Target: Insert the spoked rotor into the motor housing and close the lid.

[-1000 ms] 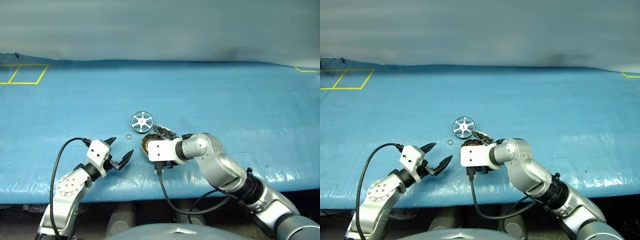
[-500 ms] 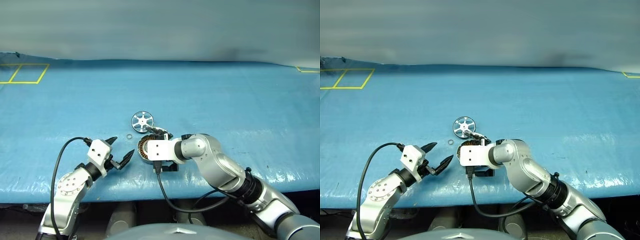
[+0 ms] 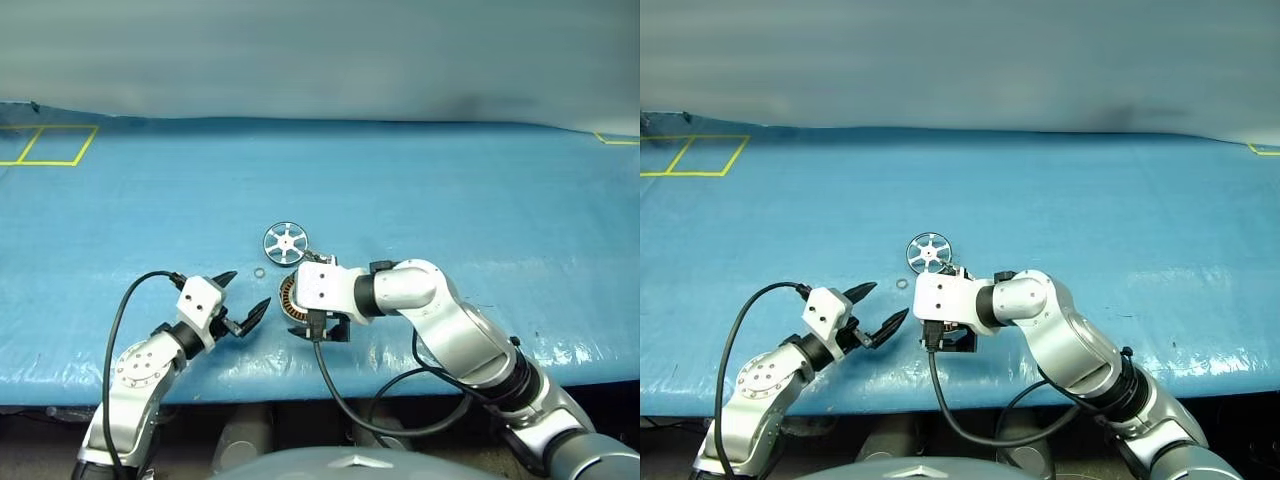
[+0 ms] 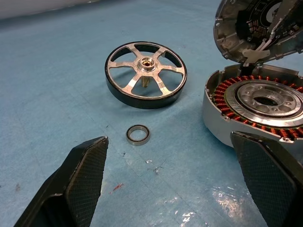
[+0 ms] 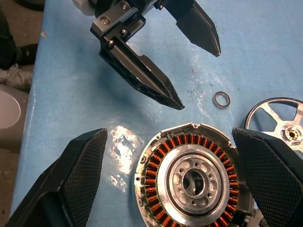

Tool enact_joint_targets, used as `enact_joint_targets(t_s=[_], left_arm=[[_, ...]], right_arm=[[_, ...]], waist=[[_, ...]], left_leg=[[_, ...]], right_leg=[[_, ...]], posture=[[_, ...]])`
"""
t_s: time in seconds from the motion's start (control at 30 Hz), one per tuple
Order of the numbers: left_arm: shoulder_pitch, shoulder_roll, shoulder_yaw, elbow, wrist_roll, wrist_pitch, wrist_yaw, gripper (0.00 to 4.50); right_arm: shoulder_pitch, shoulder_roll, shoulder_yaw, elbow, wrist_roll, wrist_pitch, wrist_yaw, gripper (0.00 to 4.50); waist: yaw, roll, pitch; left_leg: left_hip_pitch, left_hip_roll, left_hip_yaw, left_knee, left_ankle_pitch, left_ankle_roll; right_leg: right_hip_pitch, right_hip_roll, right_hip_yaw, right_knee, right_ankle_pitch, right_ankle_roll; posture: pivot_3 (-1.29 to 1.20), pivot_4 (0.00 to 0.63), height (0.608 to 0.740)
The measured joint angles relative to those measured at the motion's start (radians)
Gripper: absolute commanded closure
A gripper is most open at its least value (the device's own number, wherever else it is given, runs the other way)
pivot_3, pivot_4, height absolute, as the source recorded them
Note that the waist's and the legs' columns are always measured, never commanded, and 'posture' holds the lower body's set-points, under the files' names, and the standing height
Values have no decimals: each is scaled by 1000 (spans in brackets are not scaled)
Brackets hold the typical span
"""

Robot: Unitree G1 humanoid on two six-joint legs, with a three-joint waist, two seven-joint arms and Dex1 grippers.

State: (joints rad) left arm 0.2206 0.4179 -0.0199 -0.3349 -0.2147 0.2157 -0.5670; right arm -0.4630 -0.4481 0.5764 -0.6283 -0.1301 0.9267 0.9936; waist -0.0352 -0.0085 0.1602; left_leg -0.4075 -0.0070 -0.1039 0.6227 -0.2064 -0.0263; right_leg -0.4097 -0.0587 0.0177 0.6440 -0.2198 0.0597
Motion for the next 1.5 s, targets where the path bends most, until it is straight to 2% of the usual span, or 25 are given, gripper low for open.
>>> enact_joint_targets(t_s=[0.1, 0.27, 0.33, 0.43, 0.73, 0.83, 0.97, 1.17, 1.5], left_arm=[[-3, 1, -1, 0, 0, 1, -2, 0], [-6, 4, -2, 0, 0, 3, -3, 0], [-7, 7, -2, 0, -1, 5, -6, 0], [-3, 17, 1, 0, -7, 17, -18, 0], [-52, 24, 39, 8, -53, 40, -28, 0], [-84, 55, 72, 30, -44, 39, -23, 0], [-122, 58, 90, 81, -48, 39, -34, 0], [-215, 107, 71, 219, -47, 25, -134, 0], [-409, 133, -4, 434, -36, 12, -306, 0]], right_arm=[[24, 11, -27, -12, 53, 2, -22, 41], [77, 92, -160, -60, 196, 0, -56, 41], [112, 146, -264, -92, 285, 0, -75, 41], [166, 168, -401, -132, 407, 0, -93, 41], [275, 276, -649, -162, 717, -14, -224, 41], [341, 270, -651, -140, 719, -63, -282, 41], [429, 230, -591, -122, 675, -144, -319, 41], [515, 162, -514, -85, 615, -242, -344, 41], [591, 133, -538, -73, 607, -357, -394, 41]], waist=[[0, 0, 0], [-1, 0, 0], [0, 0, 0], [4, 0, 0], [2, 1, 0], [2, 1, 0], [1, 1, 1], [1, 1, 1], [5, 1, 1]], left_leg=[[-1, 0, 0, 0, 0, 0], [-1, 0, -1, 0, 0, 0], [-2, 0, -1, 1, 0, 0], [-2, 0, -1, 1, 0, 0], [-2, 1, -1, 2, 0, 0], [-2, 0, 0, 2, 0, 0], [-2, 0, 0, 2, 0, 0], [-2, 0, 0, 4, 0, 1], [-3, 0, 0, 3, 0, 1]], right_leg=[[-1, 0, 0, 0, 0, 0], [-1, 0, 0, 0, 0, 0], [-1, 0, -1, 0, 0, 1], [-1, 0, -1, 0, 0, 1], [-1, 1, -1, 1, 0, 0], [-1, 1, 0, 0, 0, 0], [-1, 1, 0, 0, 0, 1], [0, 1, 0, 1, 0, 1], [-1, 1, 0, 0, 1, 1]], posture=[[0, 150, 740], [0, 150, 740], [0, 150, 740], [0, 150, 740], [0, 150, 740], [0, 150, 740], [0, 150, 740], [0, 150, 740], [0, 150, 740]])
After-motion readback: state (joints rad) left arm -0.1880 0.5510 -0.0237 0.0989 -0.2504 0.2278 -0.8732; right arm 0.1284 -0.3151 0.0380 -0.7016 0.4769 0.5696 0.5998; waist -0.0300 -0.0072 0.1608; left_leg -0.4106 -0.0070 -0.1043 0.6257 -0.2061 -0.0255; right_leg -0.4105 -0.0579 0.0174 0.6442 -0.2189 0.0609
